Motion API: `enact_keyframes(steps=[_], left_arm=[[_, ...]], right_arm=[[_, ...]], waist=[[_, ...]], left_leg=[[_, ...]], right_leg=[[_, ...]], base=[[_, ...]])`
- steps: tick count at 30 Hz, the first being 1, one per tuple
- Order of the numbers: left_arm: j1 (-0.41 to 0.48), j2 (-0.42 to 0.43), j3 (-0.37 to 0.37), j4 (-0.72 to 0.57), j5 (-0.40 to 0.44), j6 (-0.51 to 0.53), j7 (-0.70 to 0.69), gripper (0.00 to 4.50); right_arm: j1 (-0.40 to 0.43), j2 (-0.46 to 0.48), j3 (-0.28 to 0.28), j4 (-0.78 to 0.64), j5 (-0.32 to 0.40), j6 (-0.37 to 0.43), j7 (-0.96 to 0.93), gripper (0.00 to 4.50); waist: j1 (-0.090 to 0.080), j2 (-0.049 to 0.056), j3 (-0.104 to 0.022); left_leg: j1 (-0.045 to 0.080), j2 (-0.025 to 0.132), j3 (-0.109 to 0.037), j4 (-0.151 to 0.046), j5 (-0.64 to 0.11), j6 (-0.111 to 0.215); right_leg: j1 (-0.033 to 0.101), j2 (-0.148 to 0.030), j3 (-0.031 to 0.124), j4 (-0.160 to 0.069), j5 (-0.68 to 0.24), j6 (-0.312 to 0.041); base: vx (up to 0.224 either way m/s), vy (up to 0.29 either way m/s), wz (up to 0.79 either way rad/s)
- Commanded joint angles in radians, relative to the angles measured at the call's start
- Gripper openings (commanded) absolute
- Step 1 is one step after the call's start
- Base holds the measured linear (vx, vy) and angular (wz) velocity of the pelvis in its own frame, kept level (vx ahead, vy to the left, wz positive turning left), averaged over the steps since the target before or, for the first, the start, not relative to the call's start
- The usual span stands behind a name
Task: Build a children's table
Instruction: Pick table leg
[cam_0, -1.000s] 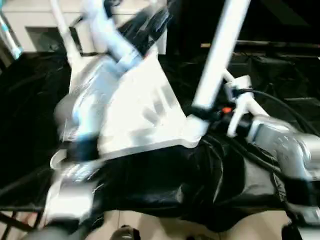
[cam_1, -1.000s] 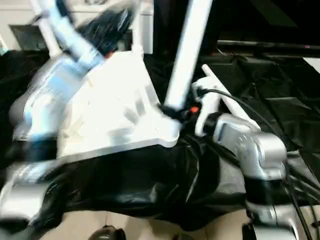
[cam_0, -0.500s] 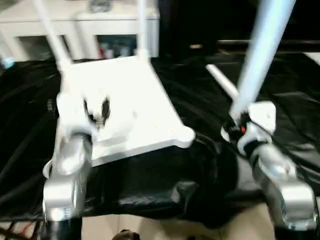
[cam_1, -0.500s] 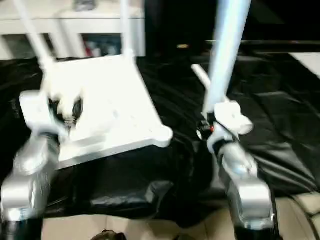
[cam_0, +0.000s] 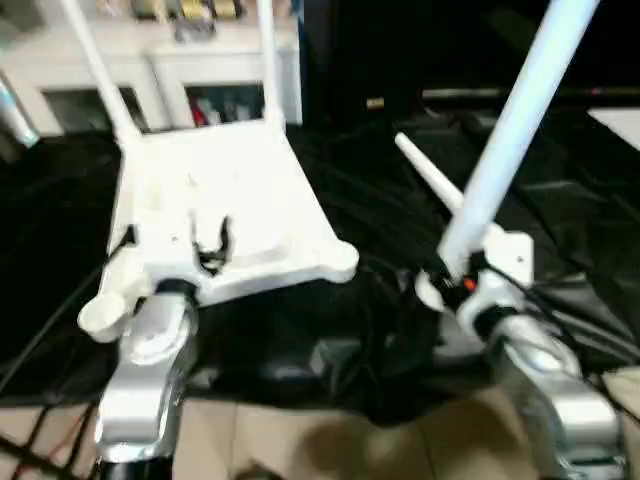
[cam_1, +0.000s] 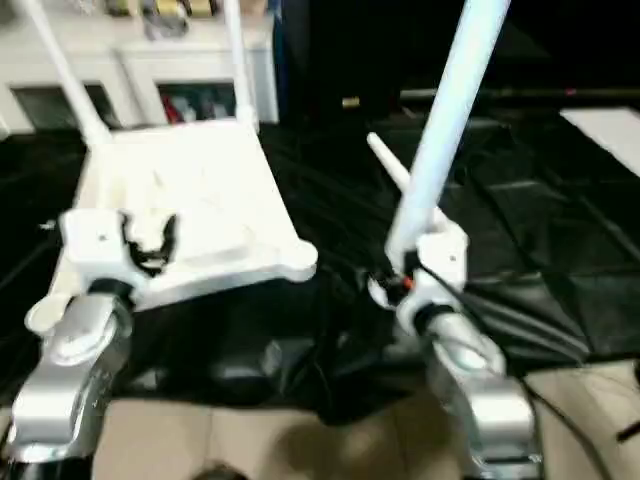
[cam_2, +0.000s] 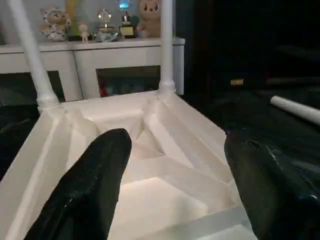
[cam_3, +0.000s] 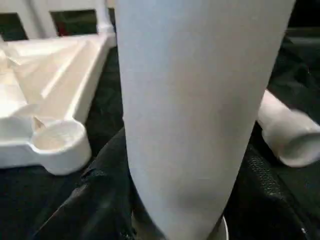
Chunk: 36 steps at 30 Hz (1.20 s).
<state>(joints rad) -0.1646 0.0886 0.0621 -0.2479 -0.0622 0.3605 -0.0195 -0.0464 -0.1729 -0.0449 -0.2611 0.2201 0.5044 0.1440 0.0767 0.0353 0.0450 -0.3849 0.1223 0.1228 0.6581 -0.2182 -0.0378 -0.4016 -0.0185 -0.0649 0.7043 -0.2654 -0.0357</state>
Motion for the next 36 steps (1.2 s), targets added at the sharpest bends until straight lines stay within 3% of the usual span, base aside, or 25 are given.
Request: enact_keyframes(steps=[1,7,12,13,14,15,16,17,18,19,20,21,23,24,25,26,27,28,30,31,32,33,34,35,36], left_arm=[[0.022,0.006,-0.008,-0.009,0.013,-0.007,-0.011,3.48],[0.07,-0.003,-0.026,-0.013,0.015,-0.004,-0.006,3.48],[0.069,-0.008,-0.018,-0.004,0.005,-0.017,-0.012,3.48],[0.071,-0.009,-0.019,-0.005,0.007,-0.02,-0.012,3.48],[0.071,-0.009,-0.02,-0.006,0.007,-0.019,-0.013,3.48],[0.076,-0.006,-0.026,-0.012,0.007,-0.017,-0.021,3.48],[0.077,-0.005,-0.029,-0.014,0.008,-0.021,-0.025,3.48],[0.079,-0.004,-0.029,-0.014,0.004,-0.023,-0.03,3.48],[0.079,-0.005,-0.027,-0.013,0.0,-0.021,-0.032,3.48],[0.078,-0.005,-0.026,-0.011,-0.003,-0.019,-0.032,3.48],[0.077,-0.005,-0.026,-0.01,-0.003,-0.02,-0.032,3.48],[0.076,-0.005,-0.026,-0.008,-0.001,-0.022,-0.031,3.48],[0.073,-0.003,-0.028,-0.001,0.001,-0.024,-0.031,3.48],[0.071,-0.003,-0.028,0.001,0.001,-0.023,-0.03,3.48],[0.071,-0.002,-0.027,0.003,0.001,-0.024,-0.031,3.48],[0.07,-0.003,-0.026,0.005,0.001,-0.025,-0.032,3.48],[0.071,-0.001,-0.027,0.007,0.004,-0.024,-0.033,3.48],[0.071,-0.002,-0.027,0.007,0.005,-0.026,-0.034,3.48],[0.072,-0.003,-0.027,0.009,0.007,-0.027,-0.032,3.48],[0.072,-0.004,-0.026,0.01,0.005,-0.028,-0.031,3.48],[0.07,-0.004,-0.026,0.012,0.003,-0.025,-0.031,3.48],[0.068,-0.004,-0.026,0.013,0.003,-0.022,-0.031,3.48],[0.067,-0.004,-0.027,0.013,0.004,-0.02,-0.03,3.48],[0.067,-0.003,-0.028,0.012,0.004,-0.019,-0.03,3.48],[0.068,-0.004,-0.029,0.009,-0.003,-0.013,-0.036,3.48]], right_arm=[[-0.004,0.001,-0.004,-0.007,0.007,0.01,0.014,1.92],[-0.005,-0.03,0.0,-0.009,0.013,0.006,0.038,1.92],[-0.032,-0.036,-0.01,0.004,0.013,0.008,0.052,1.92],[-0.036,-0.037,-0.011,0.006,0.013,0.008,0.053,1.92],[-0.037,-0.038,-0.011,0.006,0.012,0.008,0.054,1.92],[-0.043,-0.045,-0.006,0.008,0.008,0.004,0.056,1.92],[-0.046,-0.048,-0.004,0.008,0.004,0.0,0.056,1.92],[-0.05,-0.053,0.003,0.008,-0.003,-0.007,0.06,1.92],[-0.051,-0.055,0.007,0.008,-0.006,-0.01,0.064,1.92],[-0.049,-0.054,0.006,0.004,-0.005,-0.008,0.066,1.92],[-0.047,-0.051,0.003,0.002,-0.001,-0.004,0.065,1.92],[-0.044,-0.049,0.0,-0.001,0.001,-0.004,0.065,1.92],[-0.037,-0.05,0.004,-0.005,-0.004,-0.006,0.068,1.92],[-0.037,-0.05,0.006,-0.003,-0.007,-0.007,0.069,1.92],[-0.038,-0.049,0.007,-0.003,-0.007,-0.007,0.069,1.92],[-0.038,-0.048,0.007,-0.002,-0.005,-0.006,0.068,1.92],[-0.038,-0.046,0.008,-0.001,-0.003,-0.006,0.067,1.92],[-0.038,-0.047,0.011,0.0,-0.002,-0.007,0.067,1.92],[-0.039,-0.045,0.017,0.003,-0.004,-0.008,0.068,1.92],[-0.044,-0.039,0.018,0.007,-0.005,-0.009,0.066,1.92],[-0.052,-0.03,0.012,0.013,0.0,-0.004,0.062,1.92],[-0.057,-0.032,0.012,0.016,-0.004,-0.006,0.061,1.92],[-0.06,-0.035,0.013,0.018,-0.008,-0.007,0.061,1.92],[-0.061,-0.038,0.014,0.019,-0.012,-0.009,0.061,1.92],[-0.062,-0.035,0.007,0.023,-0.004,-0.006,0.06,1.92]], waist=[[-0.006,-0.021,-0.032],[-0.034,-0.005,-0.026],[-0.078,0.007,-0.006],[-0.082,0.008,-0.004],[-0.08,0.022,-0.009],[-0.071,0.019,-0.007],[-0.078,-0.023,-0.01],[-0.073,-0.037,-0.002],[-0.061,-0.05,-0.007],[-0.036,-0.033,-0.028],[-0.032,-0.04,-0.028],[-0.028,-0.027,-0.03],[-0.048,0.018,-0.03],[-0.058,0.02,-0.03],[-0.082,0.041,-0.041],[-0.107,0.053,-0.059],[-0.141,0.052,-0.074],[-0.13,0.037,-0.074],[-0.134,0.013,-0.065],[-0.134,-0.015,-0.066],[-0.123,-0.043,-0.056],[-0.088,-0.098,-0.038],[-0.064,-0.066,-0.047],[-0.059,-0.077,-0.043],[-0.053,-0.078,-0.036]], left_leg=[[0.012,0.061,-0.017,-0.065,-0.186,0.046],[0.035,0.114,-0.039,-0.111,-0.392,0.004],[0.085,0.113,-0.06,-0.131,-0.737,-0.065],[0.08,0.126,-0.067,-0.155,-0.804,-0.071],[0.043,0.159,-0.077,-0.236,-0.939,-0.074],[0.059,0.15,-0.053,-0.257,-0.984,-0.057],[0.116,0.113,-0.041,-0.187,-0.89,-0.043],[0.099,0.045,-0.002,-0.043,-0.593,-0.02],[0.069,0.038,0.003,0.021,-0.363,0.033],[-0.014,0.053,-0.026,0.044,-0.15,0.07],[-0.023,0.053,-0.025,0.026,-0.122,0.079],[-0.071,0.053,-0.031,0.004,-0.062,0.13],[-0.048,0.059,-0.035,-0.053,-0.085,0.175],[-0.039,0.058,-0.046,-0.071,-0.121,0.184],[0.027,0.062,-0.107,-0.112,-0.173,0.238],[0.111,0.079,-0.167,-0.125,-0.176,0.324],[0.189,0.121,-0.271,-0.116,-0.064,0.522],[0.194,0.124,-0.304,-0.093,0.123,0.619],[0.156,0.089,-0.319,-0.11,0.252,0.621],[0.148,0.082,-0.237,-0.104,0.174,0.483],[0.127,0.042,-0.195,-0.1,0.077,0.425],[0.024,-0.086,-0.086,-0.009,-0.143,0.314],[0.014,-0.088,-0.061,0.064,-0.185,0.26],[-0.033,-0.052,-0.074,0.092,-0.095,0.165],[-0.04,-0.044,-0.071,0.065,0.012,0.106]], right_leg=[[0.035,-0.102,0.064,-0.192,-0.511,0.058],[0.053,-0.136,0.028,-0.213,-0.45,-0.03],[0.075,-0.121,-0.037,-0.231,-0.615,0.033],[0.092,-0.109,-0.042,-0.209,-0.561,0.03],[0.151,-0.08,-0.034,-0.048,-0.33,0.009],[0.134,-0.067,-0.029,-0.012,-0.169,-0.001],[0.088,-0.104,0.022,-0.121,-0.375,-0.014],[0.084,-0.197,0.052,-0.251,-0.88,-0.012],[0.111,-0.24,0.089,-0.283,-0.988,-0.01],[0.188,-0.267,0.134,-0.26,-0.903,-0.041],[0.187,-0.235,0.118,-0.248,-0.819,-0.058],[0.221,-0.243,0.009,-0.242,-0.686,-0.05],[0.224,-0.17,-0.086,-0.246,-0.529,-0.062],[0.225,-0.14,-0.101,-0.235,-0.483,-0.056],[0.205,-0.07,-0.119,-0.184,-0.361,-0.058],[0.153,-0.03,-0.116,-0.124,-0.274,-0.056],[0.054,-0.006,-0.067,-0.012,-0.232,-0.007],[-0.006,-0.021,-0.021,0.032,-0.214,0.038],[-0.031,-0.039,0.042,0.056,-0.134,0.116],[-0.038,-0.073,0.098,-0.004,0.002,0.099],[-0.015,-0.085,0.117,-0.059,0.072,0.069],[0.1,-0.128,0.207,-0.2,-0.082,0.104],[0.135,-0.2,0.257,-0.209,-0.166,0.022],[0.177,-0.203,0.246,-0.182,-0.154,-0.064],[0.171,-0.169,0.207,-0.162,0.015,-0.09]], base=[[-0.088,-0.053,0.13],[-0.018,-0.001,-0.01],[-0.005,0.048,-0.04],[0.015,0.063,-0.14],[-0.001,0.069,-0.14],[0.0,0.0,0.0],[0.069,-0.034,0.01],[0.121,-0.048,-0.13],[0.121,-0.048,-0.13],[0.132,-0.01,-0.2],[0.157,0.001,-0.01],[0.157,0.001,-0.01],[0.133,0.047,0.5],[0.141,0.064,0.62],[0.191,0.065,0.64],[0.231,0.056,0.67],[0.231,0.056,0.67],[0.212,0.039,0.66],[0.158,-0.009,0.55],[0.13,-0.058,0.49],[0.146,-0.084,0.46],[0.146,-0.084,0.46],[0.154,-0.075,0.21],[0.14,-0.05,-0.02],[0.14,-0.05,-0.02]])
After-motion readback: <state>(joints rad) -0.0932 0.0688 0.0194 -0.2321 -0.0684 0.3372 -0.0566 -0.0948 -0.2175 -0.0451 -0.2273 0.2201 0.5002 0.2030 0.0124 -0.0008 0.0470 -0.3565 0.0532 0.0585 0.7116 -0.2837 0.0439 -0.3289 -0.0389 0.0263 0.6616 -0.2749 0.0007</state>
